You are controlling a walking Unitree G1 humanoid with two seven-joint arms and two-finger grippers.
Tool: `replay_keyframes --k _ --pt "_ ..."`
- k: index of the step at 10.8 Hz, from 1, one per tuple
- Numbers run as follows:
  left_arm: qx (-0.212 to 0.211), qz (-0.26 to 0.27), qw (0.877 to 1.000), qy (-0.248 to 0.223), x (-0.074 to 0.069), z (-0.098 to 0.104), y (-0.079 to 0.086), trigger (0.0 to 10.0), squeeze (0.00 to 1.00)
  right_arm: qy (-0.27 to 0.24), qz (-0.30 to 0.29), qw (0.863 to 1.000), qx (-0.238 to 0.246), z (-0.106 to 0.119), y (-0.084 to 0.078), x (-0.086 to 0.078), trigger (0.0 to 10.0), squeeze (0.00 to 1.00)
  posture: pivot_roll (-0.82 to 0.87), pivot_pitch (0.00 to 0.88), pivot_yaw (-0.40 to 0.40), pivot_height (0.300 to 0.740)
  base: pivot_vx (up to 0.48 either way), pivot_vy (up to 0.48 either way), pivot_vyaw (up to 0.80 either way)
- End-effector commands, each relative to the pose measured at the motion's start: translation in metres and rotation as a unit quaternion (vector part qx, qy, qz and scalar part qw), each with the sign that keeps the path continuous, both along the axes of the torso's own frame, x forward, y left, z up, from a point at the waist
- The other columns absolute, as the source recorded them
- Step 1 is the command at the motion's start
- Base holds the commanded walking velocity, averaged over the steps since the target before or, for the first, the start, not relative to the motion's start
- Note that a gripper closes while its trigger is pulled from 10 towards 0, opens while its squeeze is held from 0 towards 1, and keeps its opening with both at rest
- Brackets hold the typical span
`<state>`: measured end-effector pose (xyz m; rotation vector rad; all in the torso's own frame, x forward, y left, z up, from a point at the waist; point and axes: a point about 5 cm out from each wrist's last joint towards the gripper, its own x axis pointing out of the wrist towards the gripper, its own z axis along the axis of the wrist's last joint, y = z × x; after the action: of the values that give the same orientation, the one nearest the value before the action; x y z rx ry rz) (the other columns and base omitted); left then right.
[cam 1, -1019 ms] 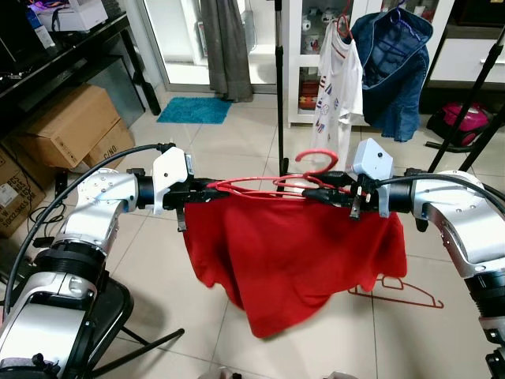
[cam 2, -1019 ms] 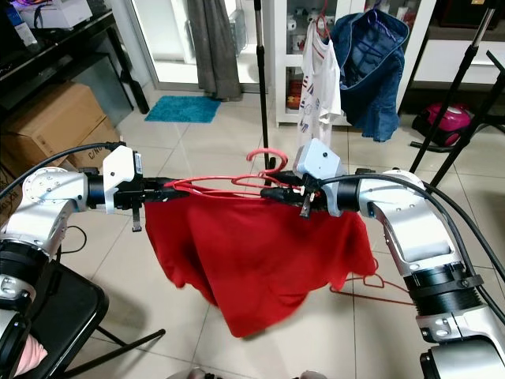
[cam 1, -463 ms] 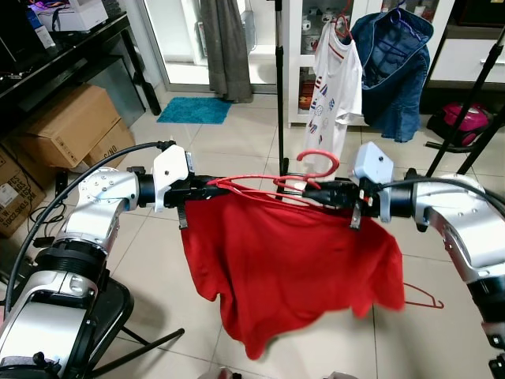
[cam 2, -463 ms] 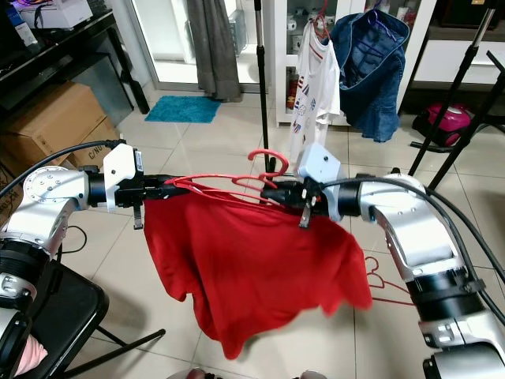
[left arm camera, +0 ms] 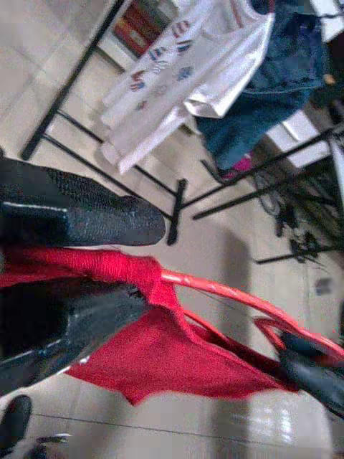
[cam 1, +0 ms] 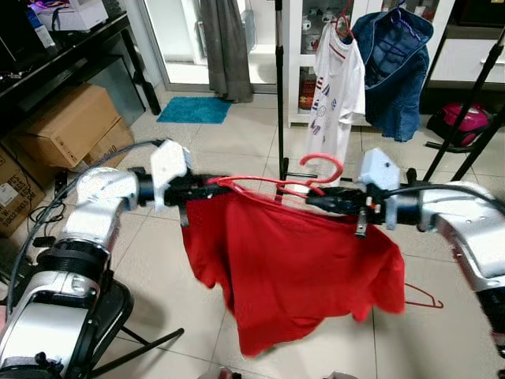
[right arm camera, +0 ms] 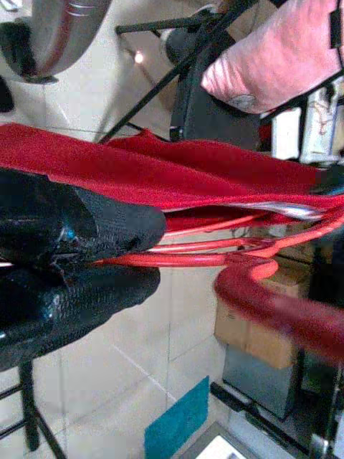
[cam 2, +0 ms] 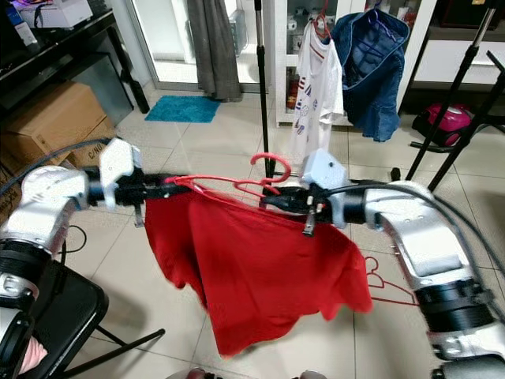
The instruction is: Hang hanger
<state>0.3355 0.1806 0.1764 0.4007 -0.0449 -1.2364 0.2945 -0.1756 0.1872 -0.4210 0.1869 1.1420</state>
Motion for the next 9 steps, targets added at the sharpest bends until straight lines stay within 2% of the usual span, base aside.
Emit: replay_keyframes --k 1,4,5,6,7,8,9 --pt "-0.007 -0.005 1.0 -0.005 -0.003 0.004 0.004 10.0 1.0 0.005 -0.006 1.0 -0.005 -0.002 -0.003 -0.002 0.0 0.0 -0.15 0.0 0.116 0.74 0.0 0.0 0.0" --pt "0.012 -0.029 0.999 0.007 -0.009 -0.001 0.001 10.0 1.0 0.011 -0.035 0.999 -0.032 -0.01 -0.011 -0.003 0.0 0.0 -0.15 0.0 0.124 0.74 0.0 0.0 0.0" --pt "0.036 -0.041 0.998 0.012 -0.011 -0.004 0.001 10.0 1.0 0.015 -0.041 0.998 -0.037 -0.012 -0.015 -0.005 0.0 0.0 -0.15 0.0 0.127 0.74 0.0 0.0 0.0" --pt "0.02 -0.013 1.0 -0.01 -0.004 0.001 -0.001 10.0 1.0 0.01 -0.044 0.998 -0.032 -0.009 -0.015 -0.006 0.0 0.0 -0.16 0.0 0.136 0.74 0.0 0.0 0.0" --pt "-0.024 0.037 0.998 -0.037 0.005 0.01 -0.006 10.0 1.0 0.007 -0.068 0.997 -0.025 -0.012 -0.016 -0.007 0.0 0.0 -0.16 0.0 0.138 0.74 0.0 0.0 0.0" --pt "-0.055 0.074 0.995 -0.047 0.009 0.014 -0.009 10.0 1.0 -0.005 -0.102 0.995 -0.007 -0.013 -0.016 -0.007 0.0 0.0 -0.15 0.0 0.141 0.74 0.0 0.0 0.0" --pt "-0.078 0.117 0.99 -0.029 0.012 0.012 -0.012 10.0 1.0 -0.012 -0.157 0.987 0.021 -0.015 -0.016 -0.005 0.0 0.0 -0.15 0.0 0.149 0.74 0.0 0.0 0.0"
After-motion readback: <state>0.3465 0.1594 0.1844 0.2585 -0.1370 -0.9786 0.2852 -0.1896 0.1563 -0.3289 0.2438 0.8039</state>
